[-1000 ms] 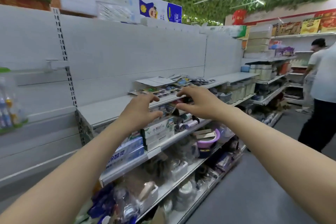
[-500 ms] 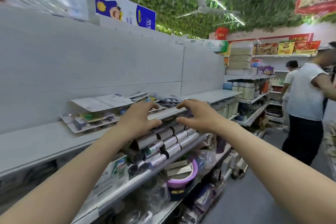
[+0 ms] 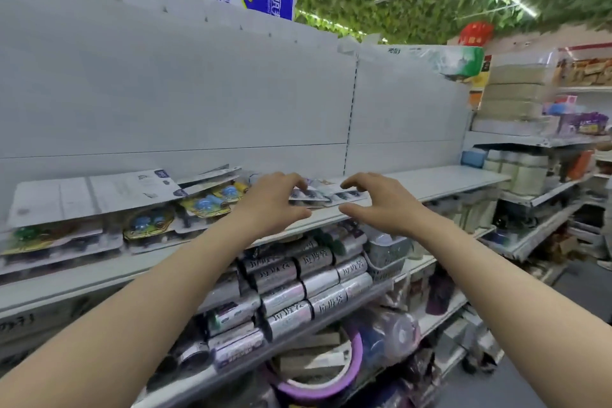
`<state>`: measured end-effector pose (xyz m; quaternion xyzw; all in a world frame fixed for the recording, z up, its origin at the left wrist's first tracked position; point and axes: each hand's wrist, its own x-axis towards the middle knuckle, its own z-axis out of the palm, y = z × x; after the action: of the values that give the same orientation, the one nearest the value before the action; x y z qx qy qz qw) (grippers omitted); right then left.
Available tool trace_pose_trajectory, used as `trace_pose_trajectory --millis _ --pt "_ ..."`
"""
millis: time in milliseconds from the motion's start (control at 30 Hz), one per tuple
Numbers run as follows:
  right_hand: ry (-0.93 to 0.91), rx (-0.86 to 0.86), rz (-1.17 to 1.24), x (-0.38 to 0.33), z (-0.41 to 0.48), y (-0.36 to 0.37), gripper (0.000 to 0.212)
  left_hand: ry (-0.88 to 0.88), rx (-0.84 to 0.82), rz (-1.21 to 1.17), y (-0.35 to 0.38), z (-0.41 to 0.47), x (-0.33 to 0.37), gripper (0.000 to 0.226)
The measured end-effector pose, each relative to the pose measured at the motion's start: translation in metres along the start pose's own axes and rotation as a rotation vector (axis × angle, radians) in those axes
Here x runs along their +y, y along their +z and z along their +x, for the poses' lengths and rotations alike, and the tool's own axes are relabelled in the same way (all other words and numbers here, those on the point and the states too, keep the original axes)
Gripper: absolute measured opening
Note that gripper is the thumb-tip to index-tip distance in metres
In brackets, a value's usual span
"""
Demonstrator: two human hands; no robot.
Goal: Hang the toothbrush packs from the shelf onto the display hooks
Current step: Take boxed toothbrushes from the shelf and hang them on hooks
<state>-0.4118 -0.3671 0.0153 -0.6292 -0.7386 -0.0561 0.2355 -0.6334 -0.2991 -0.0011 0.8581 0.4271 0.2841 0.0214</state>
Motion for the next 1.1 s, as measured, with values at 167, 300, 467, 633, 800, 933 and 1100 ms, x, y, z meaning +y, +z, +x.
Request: trace_pose_trajectory --millis 167,300,467,633,800,933,1100 --pt "-0.087 -0.059 0.087 0.086 0.051 0.001 0.045 -0.159 0.054 0.047 0.039 0.047 0.012 0.053" --pt "-0.106 -0.083 0.119 0.139 0.092 0.003 0.046 -0.297 0.067 0.102 0.057 0.074 0.017 0.052" --pt "-0.089 -0.091 0.295 0.17 0.132 0.023 0.044 -0.437 0.084 0.161 0.069 0.1 0.009 0.055" --pt "-0.077 -0.141 0.397 0.171 0.171 0.067 0.043 -0.537 0.112 0.265 0.077 0.122 -0.01 0.059" --pt "-0.067 -0.176 0.478 0.154 0.202 0.093 0.047 -0.643 0.077 0.505 0.088 0.136 -0.026 0.071" --pt "-0.066 -0.23 0.466 0.147 0.224 0.108 0.051 -0.756 0.088 0.681 0.091 0.144 -0.037 0.078" --pt "-0.061 -0.288 0.42 0.147 0.238 0.126 0.067 -0.882 0.067 0.664 0.098 0.147 -0.046 0.088"
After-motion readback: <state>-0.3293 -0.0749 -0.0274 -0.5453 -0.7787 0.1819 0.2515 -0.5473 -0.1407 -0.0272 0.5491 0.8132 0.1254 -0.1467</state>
